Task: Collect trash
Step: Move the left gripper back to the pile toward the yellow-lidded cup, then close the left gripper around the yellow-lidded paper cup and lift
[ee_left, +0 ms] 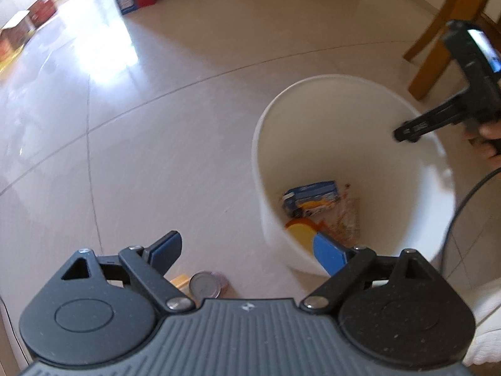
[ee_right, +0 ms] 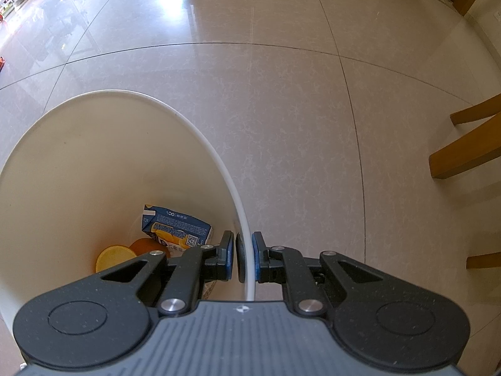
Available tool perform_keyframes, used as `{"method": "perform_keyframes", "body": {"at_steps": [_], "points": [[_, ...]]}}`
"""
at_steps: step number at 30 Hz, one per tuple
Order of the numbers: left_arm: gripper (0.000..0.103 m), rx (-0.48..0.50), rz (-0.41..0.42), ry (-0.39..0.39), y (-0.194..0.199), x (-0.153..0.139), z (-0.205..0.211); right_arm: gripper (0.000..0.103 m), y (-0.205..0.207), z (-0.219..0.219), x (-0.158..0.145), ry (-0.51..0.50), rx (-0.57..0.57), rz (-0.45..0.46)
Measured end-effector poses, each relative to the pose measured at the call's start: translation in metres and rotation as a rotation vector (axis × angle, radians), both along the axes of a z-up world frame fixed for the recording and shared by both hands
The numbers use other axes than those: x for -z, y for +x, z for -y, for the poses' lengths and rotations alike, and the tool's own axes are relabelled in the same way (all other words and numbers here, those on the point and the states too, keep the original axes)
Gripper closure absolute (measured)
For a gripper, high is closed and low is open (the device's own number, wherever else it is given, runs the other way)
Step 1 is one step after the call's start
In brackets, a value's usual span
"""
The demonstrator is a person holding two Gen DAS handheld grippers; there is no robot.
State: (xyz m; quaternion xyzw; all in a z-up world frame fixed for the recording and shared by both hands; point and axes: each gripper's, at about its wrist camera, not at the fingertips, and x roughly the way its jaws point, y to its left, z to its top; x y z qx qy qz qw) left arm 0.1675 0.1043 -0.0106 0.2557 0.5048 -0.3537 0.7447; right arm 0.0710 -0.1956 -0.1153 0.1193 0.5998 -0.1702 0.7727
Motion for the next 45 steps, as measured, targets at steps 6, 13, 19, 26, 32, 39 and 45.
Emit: {"method": "perform_keyframes", "body": {"at_steps": [6,13,19,26,32,39,45], "points": [[0.012,-0.128,-0.001,-0.043,0.007,0.031,-0.038,0.088,0.000,-0.002,0.000,-0.006,-0.001,-0.001],[0.012,-0.289,-0.031,-0.065,0.002,0.090,-0.088,0.088,0.001,-0.003,0.001,-0.011,-0.003,-0.002],[0.012,-0.450,-0.076,-0.052,-0.001,0.145,-0.118,0.088,0.001,-0.005,0.001,-0.015,0.000,-0.002],[0.015,-0.483,-0.072,-0.011,-0.002,0.196,-0.136,0.088,0.001,-0.006,0.002,-0.021,-0.001,-0.002],[0.028,-0.483,-0.056,0.019,0.004,0.225,-0.141,0.088,0.001,-0.007,0.002,-0.027,-0.002,-0.004],[0.034,-0.461,-0.032,0.029,0.013,0.244,-0.130,0.088,0.003,-0.008,0.006,-0.035,-0.003,-0.013],[0.036,-0.472,-0.033,0.038,0.022,0.252,-0.128,0.088,0.004,-0.009,0.007,-0.037,-0.005,-0.013]]}}
